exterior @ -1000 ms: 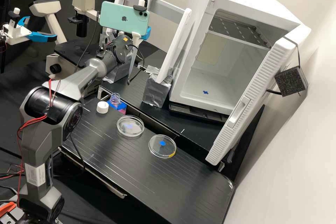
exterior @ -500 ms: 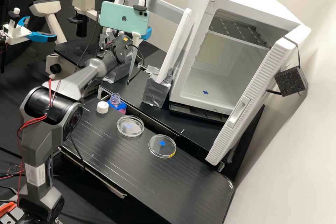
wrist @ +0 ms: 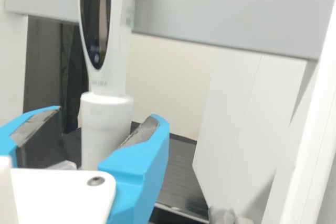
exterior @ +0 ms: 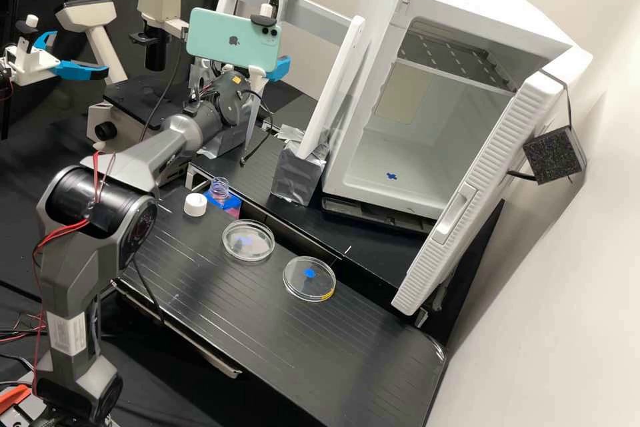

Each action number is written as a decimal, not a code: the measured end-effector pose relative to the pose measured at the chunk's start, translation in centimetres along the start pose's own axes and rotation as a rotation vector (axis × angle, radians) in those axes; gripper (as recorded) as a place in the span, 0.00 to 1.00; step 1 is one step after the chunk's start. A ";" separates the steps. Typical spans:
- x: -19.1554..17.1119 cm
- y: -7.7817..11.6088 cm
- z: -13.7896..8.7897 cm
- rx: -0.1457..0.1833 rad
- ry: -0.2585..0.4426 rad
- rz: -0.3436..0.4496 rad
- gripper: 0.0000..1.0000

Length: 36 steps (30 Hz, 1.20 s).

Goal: Use the pipette

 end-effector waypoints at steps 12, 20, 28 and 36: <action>-8.2 1.3 0.4 0.069 0.149 0.119 1.00; -14.0 -0.6 1.5 0.123 0.248 0.392 1.00; -15.2 -4.3 5.1 0.046 0.213 0.578 1.00; -14.2 -6.2 8.7 0.050 0.160 0.501 1.00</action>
